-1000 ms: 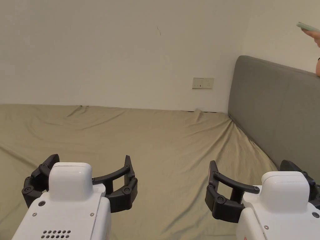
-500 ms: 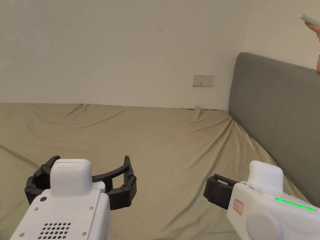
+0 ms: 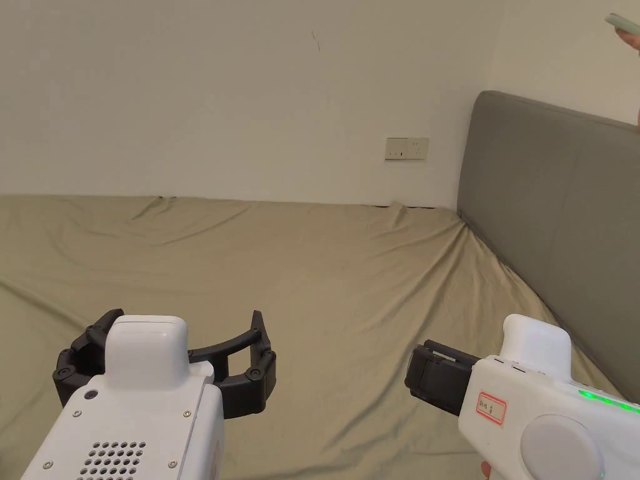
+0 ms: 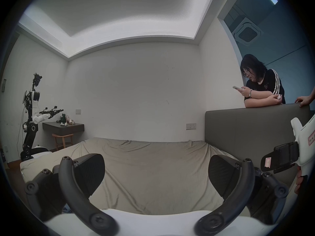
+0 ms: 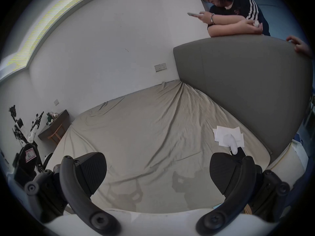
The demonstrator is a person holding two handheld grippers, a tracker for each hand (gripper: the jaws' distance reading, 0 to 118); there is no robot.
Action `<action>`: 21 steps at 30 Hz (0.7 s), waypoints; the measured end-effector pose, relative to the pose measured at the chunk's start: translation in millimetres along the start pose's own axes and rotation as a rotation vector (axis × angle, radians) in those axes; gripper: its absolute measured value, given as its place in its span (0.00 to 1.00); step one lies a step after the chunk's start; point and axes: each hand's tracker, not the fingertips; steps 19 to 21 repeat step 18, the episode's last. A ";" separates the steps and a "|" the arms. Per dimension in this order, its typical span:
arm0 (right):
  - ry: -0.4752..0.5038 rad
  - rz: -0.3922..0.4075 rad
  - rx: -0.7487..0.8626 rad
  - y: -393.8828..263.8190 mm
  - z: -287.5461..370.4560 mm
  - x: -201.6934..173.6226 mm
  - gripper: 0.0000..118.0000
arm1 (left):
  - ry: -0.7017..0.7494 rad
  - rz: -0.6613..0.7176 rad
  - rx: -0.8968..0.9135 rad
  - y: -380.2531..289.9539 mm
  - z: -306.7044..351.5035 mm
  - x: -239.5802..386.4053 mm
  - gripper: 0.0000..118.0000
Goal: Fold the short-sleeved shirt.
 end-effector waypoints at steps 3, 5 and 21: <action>0.039 -0.004 0.014 -2.2 1.0 1.7 1.00 | -0.003 -0.012 -0.001 -0.9 0.1 1.7 1.00; 0.058 -0.014 0.022 -2.7 1.5 1.7 1.00 | -0.003 -0.016 -0.002 -1.4 0.3 2.0 1.00; -0.018 0.031 0.178 -9.2 10.4 -2.7 1.00 | -0.005 -0.006 -0.005 -3.7 -0.8 1.9 1.00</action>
